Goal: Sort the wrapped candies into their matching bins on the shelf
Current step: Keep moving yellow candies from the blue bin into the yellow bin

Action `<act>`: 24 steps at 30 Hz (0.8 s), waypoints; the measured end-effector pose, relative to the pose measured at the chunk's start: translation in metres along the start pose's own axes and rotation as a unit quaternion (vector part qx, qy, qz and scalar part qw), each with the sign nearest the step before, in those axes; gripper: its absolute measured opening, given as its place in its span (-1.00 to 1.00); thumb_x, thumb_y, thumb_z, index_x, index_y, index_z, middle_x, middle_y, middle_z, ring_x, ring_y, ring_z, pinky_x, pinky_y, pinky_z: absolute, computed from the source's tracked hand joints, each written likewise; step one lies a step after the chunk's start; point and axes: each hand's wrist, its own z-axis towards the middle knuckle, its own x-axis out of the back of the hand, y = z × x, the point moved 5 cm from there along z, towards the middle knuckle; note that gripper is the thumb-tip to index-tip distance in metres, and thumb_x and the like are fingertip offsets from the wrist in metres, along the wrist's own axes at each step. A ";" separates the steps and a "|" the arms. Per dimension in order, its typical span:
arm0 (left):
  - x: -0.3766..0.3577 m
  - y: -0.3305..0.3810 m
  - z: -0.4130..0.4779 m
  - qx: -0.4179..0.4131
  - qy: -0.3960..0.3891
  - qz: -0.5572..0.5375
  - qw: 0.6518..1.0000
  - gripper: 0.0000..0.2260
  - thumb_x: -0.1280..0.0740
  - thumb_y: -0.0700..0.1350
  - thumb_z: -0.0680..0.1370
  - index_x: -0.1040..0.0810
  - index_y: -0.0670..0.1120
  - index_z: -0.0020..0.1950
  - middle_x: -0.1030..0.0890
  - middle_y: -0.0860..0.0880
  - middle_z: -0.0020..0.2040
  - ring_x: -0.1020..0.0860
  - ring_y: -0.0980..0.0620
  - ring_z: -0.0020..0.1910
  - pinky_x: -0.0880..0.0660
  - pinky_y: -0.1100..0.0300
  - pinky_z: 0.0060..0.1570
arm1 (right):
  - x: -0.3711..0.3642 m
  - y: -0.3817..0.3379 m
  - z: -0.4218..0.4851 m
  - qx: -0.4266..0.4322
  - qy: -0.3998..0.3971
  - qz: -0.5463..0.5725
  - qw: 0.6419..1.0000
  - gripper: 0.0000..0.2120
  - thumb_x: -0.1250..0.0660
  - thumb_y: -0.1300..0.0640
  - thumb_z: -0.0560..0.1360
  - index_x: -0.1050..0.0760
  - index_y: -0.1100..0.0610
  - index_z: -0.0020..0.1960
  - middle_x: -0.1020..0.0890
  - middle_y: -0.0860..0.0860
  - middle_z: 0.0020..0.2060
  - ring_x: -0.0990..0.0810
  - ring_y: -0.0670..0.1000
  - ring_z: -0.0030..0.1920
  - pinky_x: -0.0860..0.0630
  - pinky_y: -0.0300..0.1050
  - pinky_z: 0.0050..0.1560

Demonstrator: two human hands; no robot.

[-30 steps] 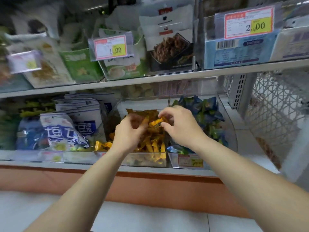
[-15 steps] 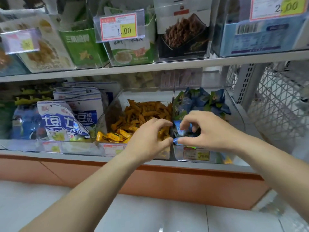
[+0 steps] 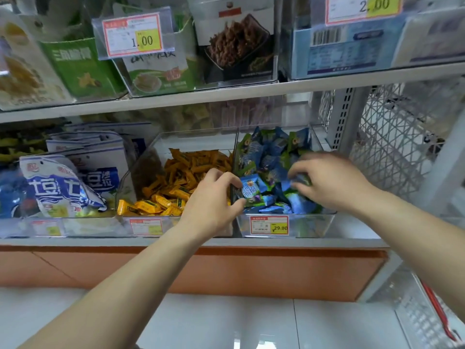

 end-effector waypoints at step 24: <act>-0.102 0.121 0.031 -0.236 -0.319 0.201 0.895 -0.66 -0.43 0.16 0.38 -0.36 0.09 -0.01 -0.44 0.09 -0.24 -0.45 -0.02 -0.17 -0.32 0.12 -0.27 | -0.015 0.064 -0.043 -0.163 -0.040 0.251 0.953 -0.36 -0.39 -0.03 0.52 -0.27 0.08 0.52 -0.60 -0.03 0.07 -0.53 -0.03 -0.02 -0.38 -0.19 -0.07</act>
